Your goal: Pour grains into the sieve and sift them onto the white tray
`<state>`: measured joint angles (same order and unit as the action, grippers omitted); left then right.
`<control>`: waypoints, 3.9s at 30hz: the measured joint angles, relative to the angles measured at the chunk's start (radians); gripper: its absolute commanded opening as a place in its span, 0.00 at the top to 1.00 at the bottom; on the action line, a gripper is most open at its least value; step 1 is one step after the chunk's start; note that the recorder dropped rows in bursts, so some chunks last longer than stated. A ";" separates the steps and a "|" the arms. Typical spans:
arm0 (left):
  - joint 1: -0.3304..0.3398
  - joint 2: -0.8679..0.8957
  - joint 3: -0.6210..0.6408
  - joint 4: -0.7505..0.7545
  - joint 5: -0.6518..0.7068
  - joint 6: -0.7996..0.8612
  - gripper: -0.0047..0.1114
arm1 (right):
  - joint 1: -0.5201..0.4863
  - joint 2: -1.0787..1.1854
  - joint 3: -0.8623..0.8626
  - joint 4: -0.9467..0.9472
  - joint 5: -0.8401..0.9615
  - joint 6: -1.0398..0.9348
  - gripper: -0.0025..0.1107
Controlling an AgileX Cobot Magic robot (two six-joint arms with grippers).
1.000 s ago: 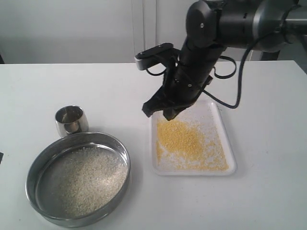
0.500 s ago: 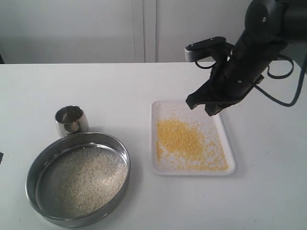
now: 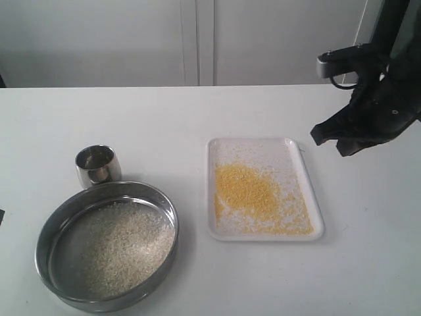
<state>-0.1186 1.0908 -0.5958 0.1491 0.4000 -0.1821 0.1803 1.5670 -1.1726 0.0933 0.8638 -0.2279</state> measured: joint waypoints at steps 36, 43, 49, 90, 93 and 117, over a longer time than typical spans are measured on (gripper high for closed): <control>0.000 0.000 0.000 0.000 0.000 0.000 0.96 | -0.009 -0.848 0.455 0.024 -0.507 0.000 0.98; 0.000 0.000 0.000 0.000 0.000 0.000 0.96 | -0.009 -0.937 0.461 0.024 -0.507 0.000 0.98; 0.000 0.000 0.000 0.000 0.000 0.000 0.96 | -0.009 -0.937 0.461 0.024 -0.507 0.000 0.98; 0.000 0.000 0.000 0.000 0.000 0.000 0.96 | -0.009 -1.474 0.866 -0.047 -0.473 0.183 0.98; 0.000 0.000 0.000 0.000 0.000 0.000 0.96 | -0.009 -1.504 0.898 -0.047 -0.473 0.183 0.98; 0.000 0.000 0.000 0.000 0.000 0.000 0.96 | -0.009 -1.562 1.107 -0.055 -0.519 0.183 0.98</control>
<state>-0.1186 1.0908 -0.5958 0.1491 0.4000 -0.1821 0.1715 0.0046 -0.0652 0.0388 0.3448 -0.0447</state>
